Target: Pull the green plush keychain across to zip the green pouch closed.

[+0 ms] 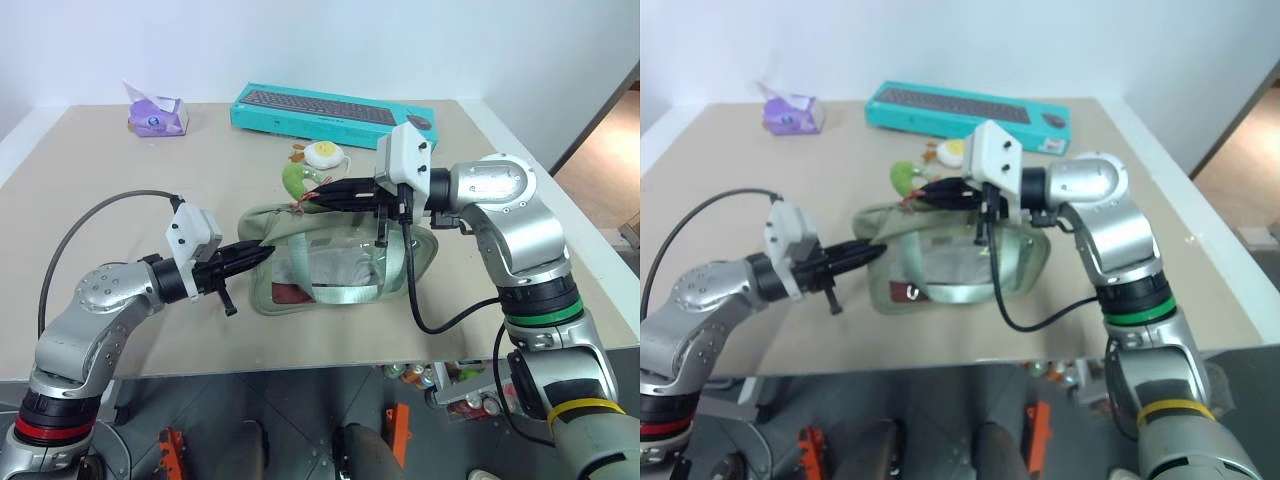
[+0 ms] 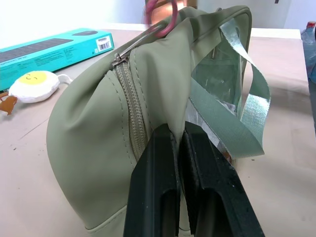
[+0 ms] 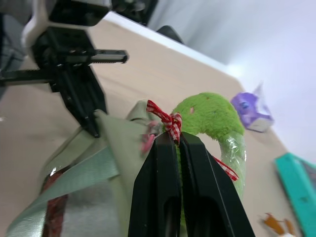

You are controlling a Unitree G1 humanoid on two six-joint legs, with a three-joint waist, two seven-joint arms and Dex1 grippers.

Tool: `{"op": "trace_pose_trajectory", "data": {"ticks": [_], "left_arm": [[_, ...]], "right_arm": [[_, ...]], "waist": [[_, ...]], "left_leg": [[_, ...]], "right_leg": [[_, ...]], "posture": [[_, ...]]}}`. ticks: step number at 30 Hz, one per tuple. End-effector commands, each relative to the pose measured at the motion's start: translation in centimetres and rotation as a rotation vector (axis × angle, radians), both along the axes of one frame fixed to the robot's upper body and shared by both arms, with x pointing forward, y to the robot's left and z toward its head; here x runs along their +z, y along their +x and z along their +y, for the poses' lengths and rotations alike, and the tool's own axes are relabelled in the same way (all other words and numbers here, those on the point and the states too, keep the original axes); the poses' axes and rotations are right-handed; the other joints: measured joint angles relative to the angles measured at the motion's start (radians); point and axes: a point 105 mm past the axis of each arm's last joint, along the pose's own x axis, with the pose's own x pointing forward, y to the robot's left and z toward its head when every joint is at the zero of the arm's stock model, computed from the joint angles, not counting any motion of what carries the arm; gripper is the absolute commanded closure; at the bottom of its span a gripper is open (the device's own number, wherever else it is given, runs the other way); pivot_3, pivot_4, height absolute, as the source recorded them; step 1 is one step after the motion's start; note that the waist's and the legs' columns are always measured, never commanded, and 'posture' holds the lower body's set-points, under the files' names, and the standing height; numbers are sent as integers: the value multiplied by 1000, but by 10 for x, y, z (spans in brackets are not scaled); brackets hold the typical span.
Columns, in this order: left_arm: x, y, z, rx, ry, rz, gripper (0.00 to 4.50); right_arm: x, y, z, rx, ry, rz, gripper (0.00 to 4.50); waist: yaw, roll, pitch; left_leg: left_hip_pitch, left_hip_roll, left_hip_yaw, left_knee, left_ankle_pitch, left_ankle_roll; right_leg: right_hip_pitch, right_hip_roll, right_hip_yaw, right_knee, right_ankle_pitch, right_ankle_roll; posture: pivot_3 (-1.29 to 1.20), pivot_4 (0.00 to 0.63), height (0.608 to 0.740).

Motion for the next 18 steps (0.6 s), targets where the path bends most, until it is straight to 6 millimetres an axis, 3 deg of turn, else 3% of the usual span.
{"op": "trace_pose_trajectory", "data": {"ticks": [1, 18], "left_arm": [[6, 2, -5, -6, 2, -49, 4500], [12, 12, 0, 36, -50, -56, 4500]], "right_arm": [[27, -12, -8, -9, 38, -90, 4428], [37, -8, -39, -139, 23, -132, 4428]], "waist": [[-1, 0, 0], [-3, 0, 0]], "left_leg": [[0, 0, 0, 0, 0, 0], [0, 0, 0, -1, 0, 0]], "right_leg": [[0, 0, 0, 0, 0, 0], [-1, 0, 0, 0, 0, 0]], "posture": [[0, 150, 740], [0, 150, 740]]}}
